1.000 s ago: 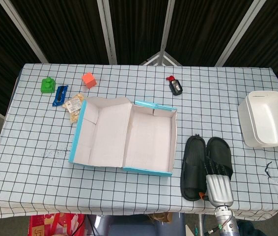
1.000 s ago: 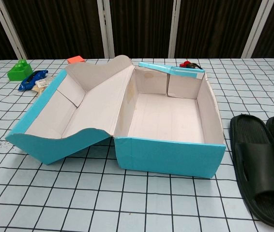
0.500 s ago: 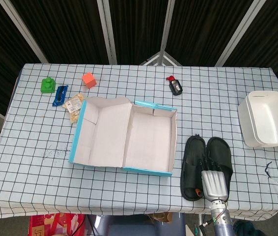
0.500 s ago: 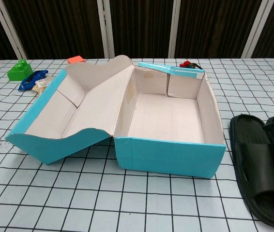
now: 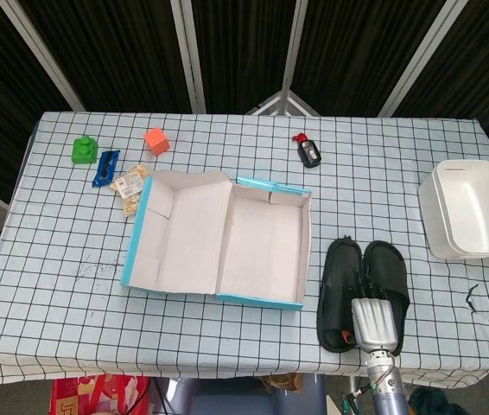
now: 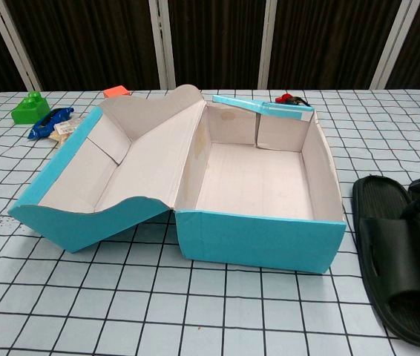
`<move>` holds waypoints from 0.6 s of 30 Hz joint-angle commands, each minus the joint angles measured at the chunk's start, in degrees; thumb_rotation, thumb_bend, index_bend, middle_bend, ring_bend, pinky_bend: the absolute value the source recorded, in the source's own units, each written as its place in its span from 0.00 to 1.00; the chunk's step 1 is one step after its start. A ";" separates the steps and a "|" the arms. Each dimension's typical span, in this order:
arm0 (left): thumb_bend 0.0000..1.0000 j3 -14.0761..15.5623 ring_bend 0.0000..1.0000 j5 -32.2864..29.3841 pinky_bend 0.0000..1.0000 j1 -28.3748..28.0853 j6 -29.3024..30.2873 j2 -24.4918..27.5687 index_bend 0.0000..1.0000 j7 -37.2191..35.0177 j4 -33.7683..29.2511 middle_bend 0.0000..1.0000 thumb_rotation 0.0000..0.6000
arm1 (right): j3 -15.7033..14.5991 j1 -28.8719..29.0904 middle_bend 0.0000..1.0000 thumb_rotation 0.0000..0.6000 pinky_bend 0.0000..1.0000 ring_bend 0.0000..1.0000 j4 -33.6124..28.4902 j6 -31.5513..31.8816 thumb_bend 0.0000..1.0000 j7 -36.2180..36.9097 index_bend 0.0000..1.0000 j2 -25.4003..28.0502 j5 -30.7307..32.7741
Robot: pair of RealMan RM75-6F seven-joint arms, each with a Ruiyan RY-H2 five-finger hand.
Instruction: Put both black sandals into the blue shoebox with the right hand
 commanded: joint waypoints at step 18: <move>0.37 0.10 0.00 0.05 0.03 0.00 0.12 -0.03 0.00 0.11 -0.06 0.00 1.00 | -1.23 0.35 0.04 1.00 0.14 0.08 -0.49 2.70 0.23 3.19 0.46 1.31 -3.28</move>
